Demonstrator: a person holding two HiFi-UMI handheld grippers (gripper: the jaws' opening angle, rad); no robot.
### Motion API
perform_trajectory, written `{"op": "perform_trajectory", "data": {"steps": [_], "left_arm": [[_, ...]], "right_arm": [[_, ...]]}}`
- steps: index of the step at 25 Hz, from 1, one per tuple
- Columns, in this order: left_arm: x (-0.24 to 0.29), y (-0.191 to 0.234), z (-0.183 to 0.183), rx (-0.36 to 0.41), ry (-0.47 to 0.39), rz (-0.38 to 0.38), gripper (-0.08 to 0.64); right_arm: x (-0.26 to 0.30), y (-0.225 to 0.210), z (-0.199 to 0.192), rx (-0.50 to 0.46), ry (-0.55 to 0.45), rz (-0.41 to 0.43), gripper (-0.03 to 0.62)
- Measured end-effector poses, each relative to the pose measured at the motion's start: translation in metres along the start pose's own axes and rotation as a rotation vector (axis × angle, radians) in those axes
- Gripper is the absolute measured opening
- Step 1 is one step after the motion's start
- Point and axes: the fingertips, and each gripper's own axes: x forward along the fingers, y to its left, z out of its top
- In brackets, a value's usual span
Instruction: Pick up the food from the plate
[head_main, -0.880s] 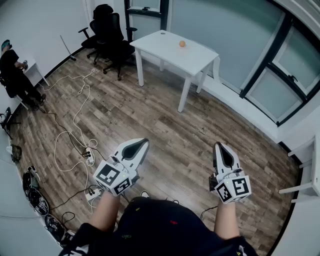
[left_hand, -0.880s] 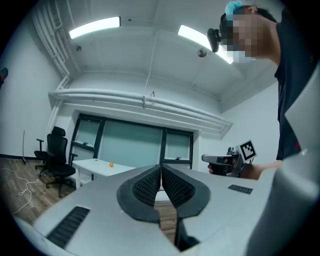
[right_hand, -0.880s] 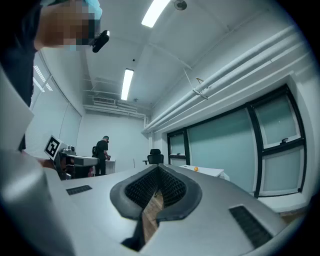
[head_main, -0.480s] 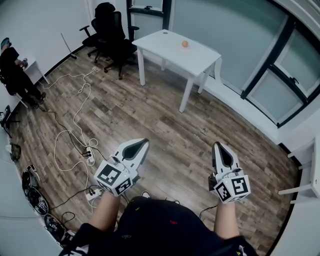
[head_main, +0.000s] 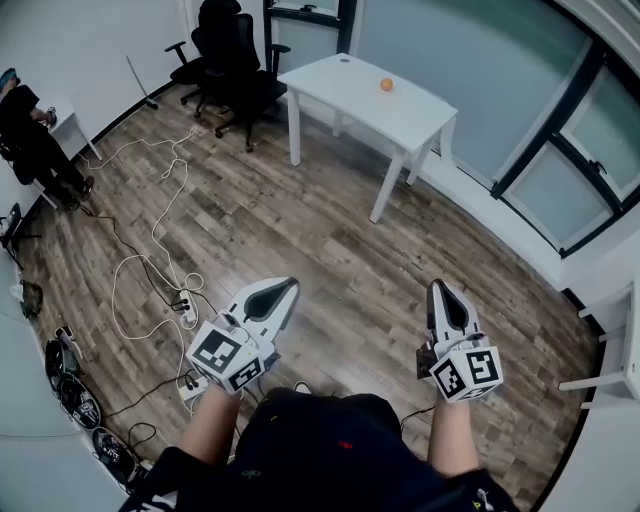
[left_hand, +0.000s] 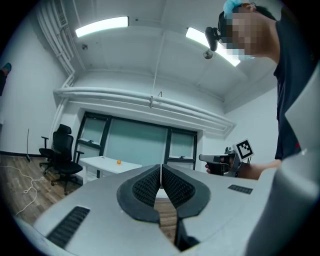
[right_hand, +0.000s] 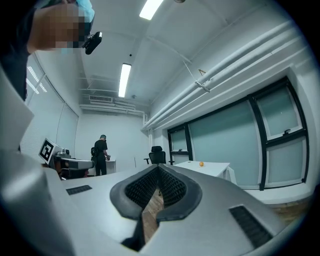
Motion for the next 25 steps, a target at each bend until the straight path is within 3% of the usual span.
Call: {"op": "perform_trajectory", "data": {"steps": [4, 8, 18, 25], "left_arm": [[-0.009, 0.028, -0.008, -0.004, 0.01, -0.004, 0.031], [-0.002, 0.052, -0.011, -0.022, 0.006, 0.004, 0.031], [0.07, 0.124, -0.005, -0.018, 0.033, 0.053, 0.031], [0.166, 0.167, 0.011, -0.004, 0.033, 0.085, 0.029]], "right_arm": [[0.026, 0.026, -0.016, -0.01, 0.03, 0.024, 0.022], [0.052, 0.025, -0.02, -0.016, 0.058, 0.034, 0.023], [0.16, -0.021, -0.029, 0.023, 0.063, 0.083, 0.023], [0.239, -0.093, -0.011, 0.012, 0.04, 0.128, 0.023]]}}
